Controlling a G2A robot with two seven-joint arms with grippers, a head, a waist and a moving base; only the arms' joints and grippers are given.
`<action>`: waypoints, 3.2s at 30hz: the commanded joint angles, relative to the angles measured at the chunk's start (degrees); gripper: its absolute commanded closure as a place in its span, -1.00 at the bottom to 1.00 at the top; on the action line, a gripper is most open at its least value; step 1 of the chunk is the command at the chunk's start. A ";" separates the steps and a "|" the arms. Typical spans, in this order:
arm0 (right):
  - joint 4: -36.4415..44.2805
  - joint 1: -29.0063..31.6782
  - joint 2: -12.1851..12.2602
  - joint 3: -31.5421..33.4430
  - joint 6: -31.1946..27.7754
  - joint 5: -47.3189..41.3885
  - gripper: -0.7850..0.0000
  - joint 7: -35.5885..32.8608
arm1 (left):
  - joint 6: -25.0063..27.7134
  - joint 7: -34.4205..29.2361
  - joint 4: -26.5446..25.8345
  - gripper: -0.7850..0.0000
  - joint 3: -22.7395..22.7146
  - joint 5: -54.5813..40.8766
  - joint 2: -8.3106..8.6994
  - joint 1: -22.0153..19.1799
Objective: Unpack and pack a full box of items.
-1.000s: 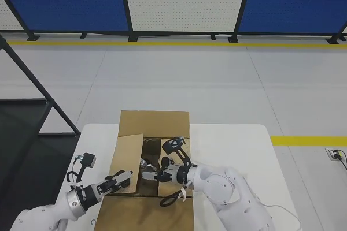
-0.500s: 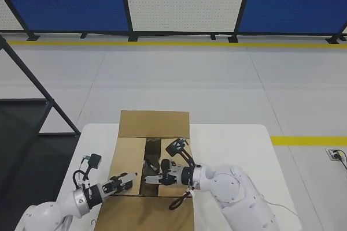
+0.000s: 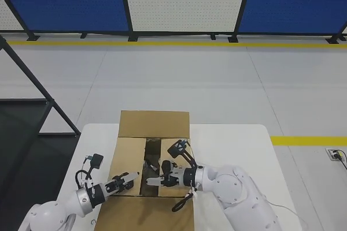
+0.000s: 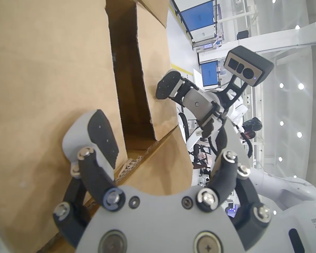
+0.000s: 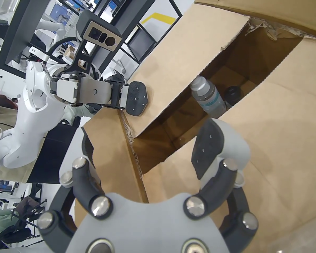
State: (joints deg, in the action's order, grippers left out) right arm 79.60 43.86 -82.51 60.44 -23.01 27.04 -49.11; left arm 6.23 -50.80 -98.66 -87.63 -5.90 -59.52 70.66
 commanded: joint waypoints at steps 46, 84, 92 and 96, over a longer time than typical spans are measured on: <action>25.89 22.15 6.96 19.09 -8.80 -18.96 -1.00 -12.80 | 3.81 5.16 -3.19 -1.00 -10.11 -4.75 1.35 0.18; 28.51 33.00 11.91 22.31 5.36 -21.01 -1.00 -29.88 | 7.94 -1.84 27.71 -1.00 1.09 -0.45 1.86 -26.94; 27.13 32.60 12.25 17.20 3.74 -22.24 -1.00 -28.03 | 15.25 2.97 40.81 -1.00 8.27 5.98 0.62 -36.76; 28.35 33.52 12.56 16.25 2.16 -24.79 -1.00 -27.49 | 18.70 4.54 49.03 -1.00 11.84 7.16 -0.44 -42.40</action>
State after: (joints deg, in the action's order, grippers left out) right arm 107.63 77.15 -70.01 76.86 -20.57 2.93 -76.64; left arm 24.16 -46.62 -51.97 -76.67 0.78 -59.73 29.70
